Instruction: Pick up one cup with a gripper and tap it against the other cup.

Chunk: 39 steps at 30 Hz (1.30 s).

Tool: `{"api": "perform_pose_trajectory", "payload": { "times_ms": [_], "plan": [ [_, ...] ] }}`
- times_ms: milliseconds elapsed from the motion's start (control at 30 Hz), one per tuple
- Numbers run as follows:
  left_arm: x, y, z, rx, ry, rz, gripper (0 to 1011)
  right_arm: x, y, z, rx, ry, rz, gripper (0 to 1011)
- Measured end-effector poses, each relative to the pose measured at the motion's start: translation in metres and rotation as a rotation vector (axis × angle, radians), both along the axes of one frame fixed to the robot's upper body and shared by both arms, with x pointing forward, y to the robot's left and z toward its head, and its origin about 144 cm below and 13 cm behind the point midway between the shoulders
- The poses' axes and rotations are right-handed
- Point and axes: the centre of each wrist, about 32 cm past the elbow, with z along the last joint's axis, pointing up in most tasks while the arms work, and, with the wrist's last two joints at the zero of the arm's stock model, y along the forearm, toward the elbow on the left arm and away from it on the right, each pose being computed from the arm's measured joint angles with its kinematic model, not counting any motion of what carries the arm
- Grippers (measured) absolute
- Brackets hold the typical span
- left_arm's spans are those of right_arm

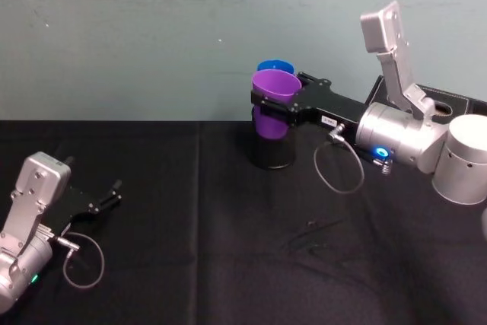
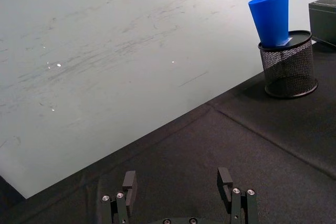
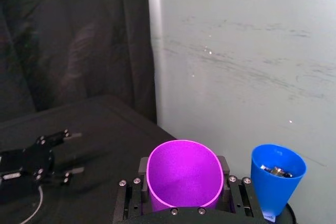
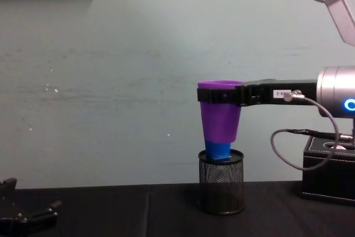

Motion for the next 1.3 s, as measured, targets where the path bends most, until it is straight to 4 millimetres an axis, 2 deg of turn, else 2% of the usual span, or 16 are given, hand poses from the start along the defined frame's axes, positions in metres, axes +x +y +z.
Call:
{"api": "perform_pose_trajectory", "payload": {
  "times_ms": [267,867,1300],
  "plan": [
    [0.000,0.000,0.000,0.000,0.000,0.000,1005,-0.015,-0.006,-0.006,-0.032,-0.011,0.047,741],
    [0.000,0.000,0.000,0.000,0.000,0.000,1005,-0.048,-0.010,-0.036,-0.076,-0.061,0.097,741],
    [0.000,0.000,0.000,0.000,0.000,0.000,1004,-0.055,-0.013,-0.063,-0.090,-0.043,0.077,741]
  ]
}}
